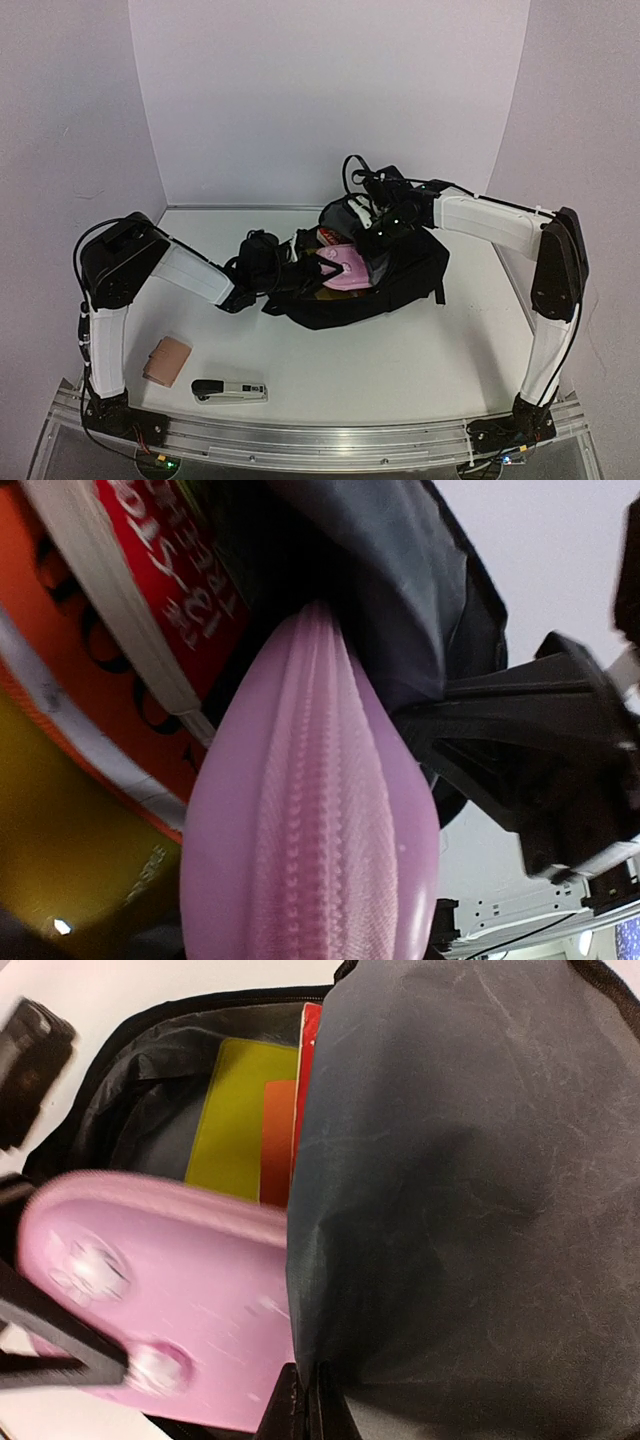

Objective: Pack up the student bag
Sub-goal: Place the stationery in the student bag.

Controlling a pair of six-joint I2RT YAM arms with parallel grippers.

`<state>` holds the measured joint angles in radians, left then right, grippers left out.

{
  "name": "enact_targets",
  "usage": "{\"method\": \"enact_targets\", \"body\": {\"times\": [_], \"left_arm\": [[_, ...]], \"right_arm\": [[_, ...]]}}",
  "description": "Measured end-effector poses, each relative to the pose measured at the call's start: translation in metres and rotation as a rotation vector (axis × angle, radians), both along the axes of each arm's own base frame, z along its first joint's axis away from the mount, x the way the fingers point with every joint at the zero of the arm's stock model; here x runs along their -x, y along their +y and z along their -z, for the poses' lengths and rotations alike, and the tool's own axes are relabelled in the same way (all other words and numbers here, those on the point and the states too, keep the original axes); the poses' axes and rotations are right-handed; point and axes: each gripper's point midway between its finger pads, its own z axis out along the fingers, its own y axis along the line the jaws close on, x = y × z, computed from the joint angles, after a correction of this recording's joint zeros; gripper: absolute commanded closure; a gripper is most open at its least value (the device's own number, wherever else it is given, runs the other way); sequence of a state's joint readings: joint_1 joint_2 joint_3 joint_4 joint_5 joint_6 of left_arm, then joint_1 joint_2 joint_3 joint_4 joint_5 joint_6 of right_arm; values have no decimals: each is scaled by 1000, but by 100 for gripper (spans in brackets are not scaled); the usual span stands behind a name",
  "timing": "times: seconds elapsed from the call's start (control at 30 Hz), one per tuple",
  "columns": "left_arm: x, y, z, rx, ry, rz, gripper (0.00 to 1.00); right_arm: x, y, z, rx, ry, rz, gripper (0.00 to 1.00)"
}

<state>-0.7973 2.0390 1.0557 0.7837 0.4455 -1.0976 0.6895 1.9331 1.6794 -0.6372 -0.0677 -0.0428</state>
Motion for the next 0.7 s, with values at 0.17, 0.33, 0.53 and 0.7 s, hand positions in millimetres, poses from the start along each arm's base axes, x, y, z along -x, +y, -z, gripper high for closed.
{"method": "enact_targets", "body": {"times": [0.17, 0.33, 0.53, 0.7], "left_arm": [[10, -29, 17, -50, 3, 44, 50], [17, -24, 28, -148, -9, 23, 37], [23, 9, 13, -249, -36, -33, 40], [25, 17, -3, -270, -81, -39, 52]], "right_arm": [[3, 3, 0, -22, 18, -2, 100], [5, 5, 1, -30, 31, -8, 100], [6, 5, 1, -30, 34, -10, 100], [7, 5, 1, -34, 37, -13, 100]]}}
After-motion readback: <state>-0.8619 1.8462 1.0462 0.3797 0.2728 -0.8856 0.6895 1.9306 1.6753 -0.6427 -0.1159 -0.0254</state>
